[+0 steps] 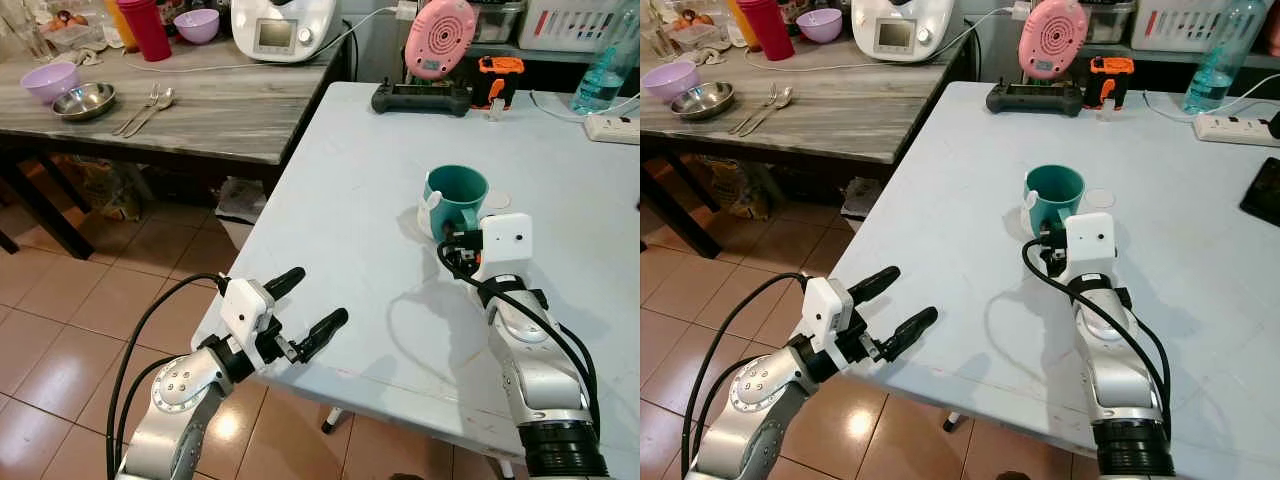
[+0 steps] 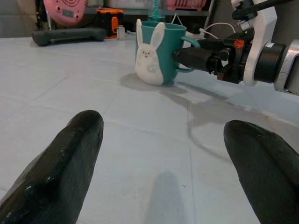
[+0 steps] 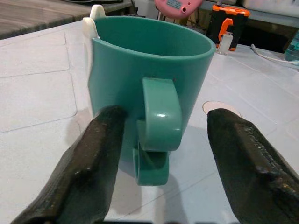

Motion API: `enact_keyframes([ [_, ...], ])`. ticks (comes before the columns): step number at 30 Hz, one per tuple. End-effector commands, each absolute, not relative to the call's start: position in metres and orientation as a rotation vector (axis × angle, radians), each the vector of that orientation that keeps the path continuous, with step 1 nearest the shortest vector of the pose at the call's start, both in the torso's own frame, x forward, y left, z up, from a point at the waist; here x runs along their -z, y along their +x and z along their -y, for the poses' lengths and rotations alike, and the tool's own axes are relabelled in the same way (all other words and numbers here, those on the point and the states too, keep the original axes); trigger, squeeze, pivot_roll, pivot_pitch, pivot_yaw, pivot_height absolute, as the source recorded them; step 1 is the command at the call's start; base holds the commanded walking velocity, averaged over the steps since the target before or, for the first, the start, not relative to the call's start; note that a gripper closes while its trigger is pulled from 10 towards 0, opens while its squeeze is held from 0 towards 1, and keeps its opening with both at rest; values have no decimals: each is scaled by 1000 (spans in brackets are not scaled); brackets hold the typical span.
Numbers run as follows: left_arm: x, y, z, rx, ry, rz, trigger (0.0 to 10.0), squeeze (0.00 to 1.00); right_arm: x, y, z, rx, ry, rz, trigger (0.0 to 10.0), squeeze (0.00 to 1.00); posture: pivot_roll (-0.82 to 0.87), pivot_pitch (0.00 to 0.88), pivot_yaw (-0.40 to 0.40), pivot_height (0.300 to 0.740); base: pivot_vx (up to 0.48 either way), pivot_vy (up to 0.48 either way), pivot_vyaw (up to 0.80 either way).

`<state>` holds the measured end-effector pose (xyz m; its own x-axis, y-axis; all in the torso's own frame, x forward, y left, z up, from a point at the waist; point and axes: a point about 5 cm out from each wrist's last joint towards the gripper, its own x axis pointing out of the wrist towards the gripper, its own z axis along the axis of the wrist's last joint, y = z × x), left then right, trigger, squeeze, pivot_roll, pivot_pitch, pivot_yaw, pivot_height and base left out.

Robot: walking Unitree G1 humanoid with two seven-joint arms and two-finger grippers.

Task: Setting the table

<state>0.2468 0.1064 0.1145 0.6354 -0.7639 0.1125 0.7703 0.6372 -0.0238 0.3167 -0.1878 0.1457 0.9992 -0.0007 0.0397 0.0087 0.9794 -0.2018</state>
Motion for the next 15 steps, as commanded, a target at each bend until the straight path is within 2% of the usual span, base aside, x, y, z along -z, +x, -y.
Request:
enact_keyframes([
  [1,-116,245,-108,874,-58,91,10000,0,-148,318,183,-17,-194,55,0,0,-318,113,93,740,0,0,0],
  [15,-118,245,-107,917,-68,95,10000,0,-147,317,178,-31,-207,65,0,0,-324,105,92,740,0,0,0],
])
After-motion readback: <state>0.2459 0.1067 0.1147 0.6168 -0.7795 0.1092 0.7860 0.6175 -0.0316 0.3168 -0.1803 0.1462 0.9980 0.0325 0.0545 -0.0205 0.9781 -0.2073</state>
